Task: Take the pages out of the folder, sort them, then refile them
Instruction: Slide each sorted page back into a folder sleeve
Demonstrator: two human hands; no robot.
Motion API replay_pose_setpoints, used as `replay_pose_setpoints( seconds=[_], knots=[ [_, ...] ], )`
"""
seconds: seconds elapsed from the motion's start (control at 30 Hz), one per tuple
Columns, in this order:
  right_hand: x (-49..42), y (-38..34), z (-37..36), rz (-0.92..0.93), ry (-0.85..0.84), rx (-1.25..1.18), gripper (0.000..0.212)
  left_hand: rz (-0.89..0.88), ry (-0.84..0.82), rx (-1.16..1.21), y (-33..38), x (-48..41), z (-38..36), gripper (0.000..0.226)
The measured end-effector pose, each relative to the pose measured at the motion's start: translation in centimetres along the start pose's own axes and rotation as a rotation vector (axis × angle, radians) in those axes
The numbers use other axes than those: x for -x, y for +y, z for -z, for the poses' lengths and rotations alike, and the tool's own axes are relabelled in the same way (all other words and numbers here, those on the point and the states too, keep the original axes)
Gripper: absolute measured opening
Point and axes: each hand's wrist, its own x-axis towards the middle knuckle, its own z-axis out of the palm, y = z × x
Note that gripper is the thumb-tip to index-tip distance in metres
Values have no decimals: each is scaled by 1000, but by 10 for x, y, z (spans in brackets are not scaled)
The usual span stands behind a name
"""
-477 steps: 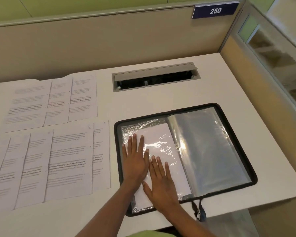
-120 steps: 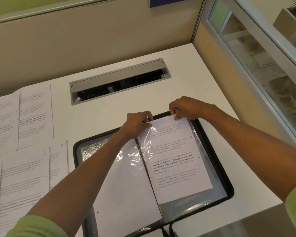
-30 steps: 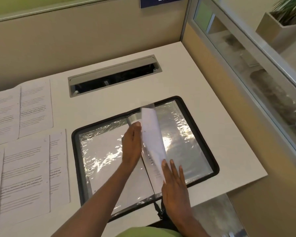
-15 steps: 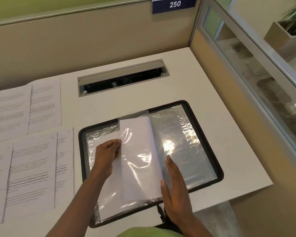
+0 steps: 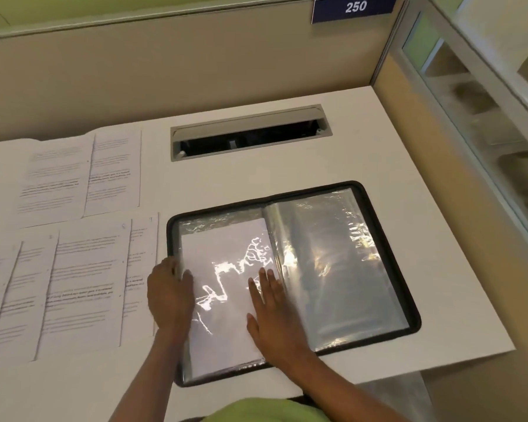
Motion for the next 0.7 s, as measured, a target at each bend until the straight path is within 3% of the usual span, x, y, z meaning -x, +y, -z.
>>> replay_pose_setpoints(
  seconds=[0.07, 0.13, 0.23, 0.53, 0.7],
  knots=[
    [1, -6, -4, -21, 4, 4, 71, -221, -31, -90, 5, 15, -9, 43],
    [3, -9, -6, -37, 8, 24, 72, -384, -163, -119, 0, 24, -26, 51],
    [5, -12, -7, -53, 3, 71, 72, -533, -289, -218, -16, 32, -48, 60],
    [6, -15, -10, -63, 1, 101, 72, -575, -299, -297, -27, 38, -50, 63],
    [1, -22, -10, -120, 42, 101, 76, -572, -390, -166, -34, 28, -44, 63]
  ],
)
